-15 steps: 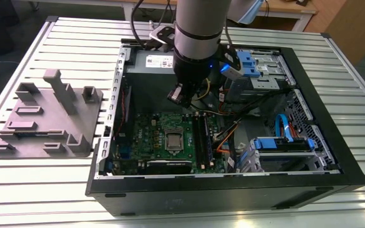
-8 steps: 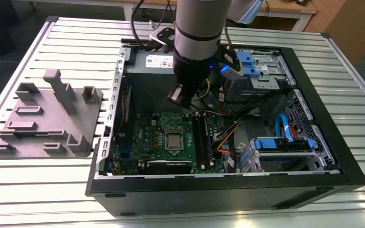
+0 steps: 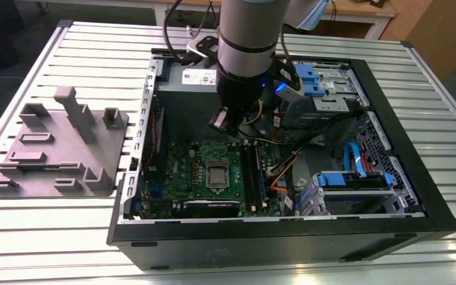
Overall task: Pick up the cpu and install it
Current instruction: 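Install the first cpu locking lever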
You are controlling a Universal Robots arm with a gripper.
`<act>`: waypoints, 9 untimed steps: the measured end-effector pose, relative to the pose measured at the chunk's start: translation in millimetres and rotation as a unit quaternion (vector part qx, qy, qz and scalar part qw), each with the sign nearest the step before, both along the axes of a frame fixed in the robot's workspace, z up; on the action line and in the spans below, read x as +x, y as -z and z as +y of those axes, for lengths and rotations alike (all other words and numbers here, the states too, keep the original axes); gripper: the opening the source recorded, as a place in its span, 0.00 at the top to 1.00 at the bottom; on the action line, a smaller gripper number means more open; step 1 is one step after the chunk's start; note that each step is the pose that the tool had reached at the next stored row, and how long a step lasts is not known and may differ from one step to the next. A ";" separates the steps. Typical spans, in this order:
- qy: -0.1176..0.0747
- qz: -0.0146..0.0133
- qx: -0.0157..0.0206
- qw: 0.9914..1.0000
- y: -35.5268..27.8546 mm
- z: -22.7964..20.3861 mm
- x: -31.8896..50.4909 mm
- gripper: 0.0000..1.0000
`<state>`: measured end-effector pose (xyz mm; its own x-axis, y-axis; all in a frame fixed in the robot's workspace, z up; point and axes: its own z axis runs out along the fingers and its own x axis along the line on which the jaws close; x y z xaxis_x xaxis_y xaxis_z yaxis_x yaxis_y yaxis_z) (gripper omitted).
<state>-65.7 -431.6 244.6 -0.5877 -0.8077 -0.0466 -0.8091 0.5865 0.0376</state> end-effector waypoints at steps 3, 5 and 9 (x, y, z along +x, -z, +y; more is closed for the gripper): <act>0.000 0.000 -0.003 1.000 0.0 -3.3 -0.2 0.90; 0.000 0.000 -0.005 1.000 0.0 -5.5 -0.4 0.90; 0.000 0.000 -0.007 1.000 0.0 -10.3 -0.8 0.90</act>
